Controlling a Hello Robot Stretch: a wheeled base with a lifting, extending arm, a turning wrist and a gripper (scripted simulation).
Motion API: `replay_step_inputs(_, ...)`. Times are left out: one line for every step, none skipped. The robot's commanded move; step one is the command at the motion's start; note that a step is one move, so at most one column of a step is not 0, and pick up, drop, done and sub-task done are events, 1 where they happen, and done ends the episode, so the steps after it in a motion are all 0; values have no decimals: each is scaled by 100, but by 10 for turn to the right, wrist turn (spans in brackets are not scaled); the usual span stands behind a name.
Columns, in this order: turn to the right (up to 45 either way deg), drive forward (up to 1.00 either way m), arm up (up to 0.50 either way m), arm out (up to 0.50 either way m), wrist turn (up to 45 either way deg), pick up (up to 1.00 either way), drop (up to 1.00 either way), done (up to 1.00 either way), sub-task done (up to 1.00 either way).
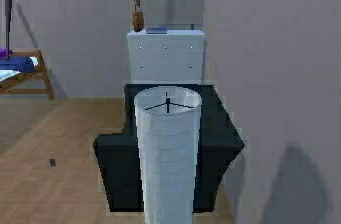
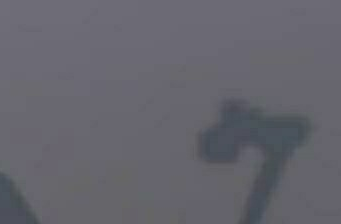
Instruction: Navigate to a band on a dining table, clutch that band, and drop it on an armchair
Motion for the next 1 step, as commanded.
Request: replay_step_inputs(-450, 0, 0, 0, 0, 0, 0, 0, 0)
